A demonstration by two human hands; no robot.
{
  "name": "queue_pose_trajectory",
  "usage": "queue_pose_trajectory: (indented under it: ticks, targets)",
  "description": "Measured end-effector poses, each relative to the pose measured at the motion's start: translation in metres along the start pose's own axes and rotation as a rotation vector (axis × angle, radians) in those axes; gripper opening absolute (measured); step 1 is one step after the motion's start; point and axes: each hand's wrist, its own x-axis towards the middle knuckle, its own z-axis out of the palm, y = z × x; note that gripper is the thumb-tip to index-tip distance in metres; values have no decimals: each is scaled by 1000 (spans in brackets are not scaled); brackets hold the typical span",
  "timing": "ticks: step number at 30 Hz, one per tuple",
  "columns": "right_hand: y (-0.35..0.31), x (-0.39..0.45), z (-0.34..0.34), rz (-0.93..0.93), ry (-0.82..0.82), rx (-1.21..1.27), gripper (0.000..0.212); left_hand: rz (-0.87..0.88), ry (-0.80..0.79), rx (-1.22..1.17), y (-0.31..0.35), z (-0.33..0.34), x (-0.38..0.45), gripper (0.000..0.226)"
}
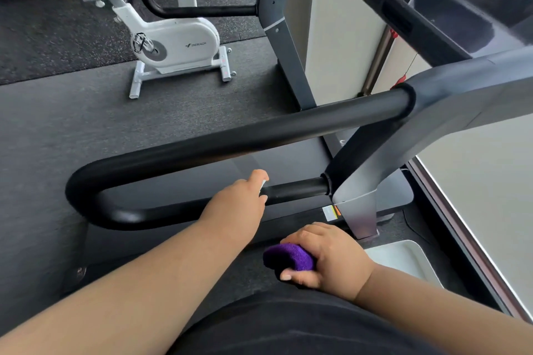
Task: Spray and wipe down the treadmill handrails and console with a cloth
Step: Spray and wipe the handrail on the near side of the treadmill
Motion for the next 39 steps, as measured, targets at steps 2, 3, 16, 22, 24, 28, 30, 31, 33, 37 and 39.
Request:
queue_pose_trajectory:
  ticks: [2,3,16,22,24,28,30,31,33,37,39]
  targets:
    - [3,-5,-2,4,-8,9,56,3,4,4,7,1,2,29]
    - [4,-6,-3,6,-13,12,56,7,10,9,11,1,3,31]
    - [18,-13,-14,56,-30,46,60,99,-32,21,49,4,27,28]
    - [18,-7,-17,86,12,61,52,-8,42,-74,32,0,6,40]
    - [17,2,-22,141,74,79,54,-43,73,-92,24,-3,-7,44]
    - [19,38,-37,203,230,88,51,-204,84,-164,2,-9,-40,47]
    - [22,59,-43,203,263,59,51,-271,85,-209,-6,-11,-55,44]
    - [24,68,-44,214,240,52,53,-287,82,-224,-10,-11,-63,43]
    - [33,79,-36,275,114,27,55,-309,81,-265,-16,-11,-80,42]
    - [42,79,0,322,-147,-296,74,-408,46,-357,-29,-8,-114,42]
    - [36,81,11,319,-134,-394,78,-454,34,-371,-36,-7,-126,43]
